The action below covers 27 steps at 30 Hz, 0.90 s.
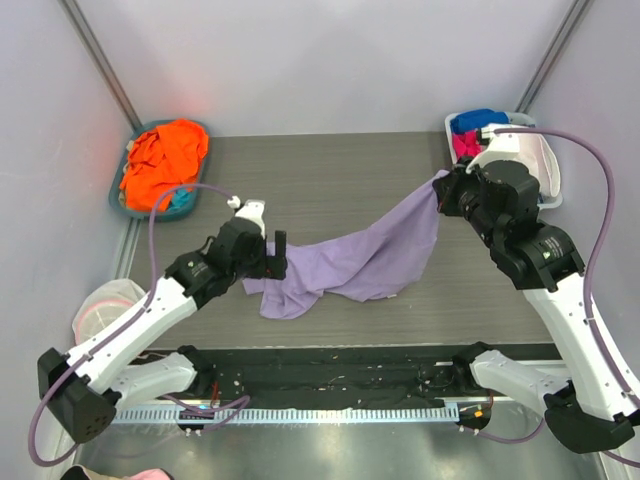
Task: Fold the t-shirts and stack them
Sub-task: Flatten the tshirt out
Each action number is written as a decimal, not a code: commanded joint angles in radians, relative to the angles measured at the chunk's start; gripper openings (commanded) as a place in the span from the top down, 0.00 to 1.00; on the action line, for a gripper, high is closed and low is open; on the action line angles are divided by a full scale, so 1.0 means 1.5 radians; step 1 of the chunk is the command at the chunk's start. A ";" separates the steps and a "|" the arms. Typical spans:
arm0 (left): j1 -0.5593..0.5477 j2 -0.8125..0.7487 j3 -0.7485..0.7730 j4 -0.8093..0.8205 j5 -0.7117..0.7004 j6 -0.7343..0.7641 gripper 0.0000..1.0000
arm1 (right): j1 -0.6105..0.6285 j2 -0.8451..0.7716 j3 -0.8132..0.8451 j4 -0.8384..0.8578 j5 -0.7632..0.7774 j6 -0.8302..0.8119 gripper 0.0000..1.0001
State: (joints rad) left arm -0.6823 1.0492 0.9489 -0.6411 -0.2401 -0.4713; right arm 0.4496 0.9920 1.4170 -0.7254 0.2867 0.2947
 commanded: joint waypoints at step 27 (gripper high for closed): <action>0.115 -0.012 -0.226 0.227 -0.010 -0.106 0.54 | -0.002 0.014 -0.028 0.061 -0.019 0.008 0.99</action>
State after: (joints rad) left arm -0.5430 1.0557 0.6380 -0.3904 -0.2935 -0.6186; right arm 0.4496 1.0035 1.3682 -0.6956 0.2668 0.3058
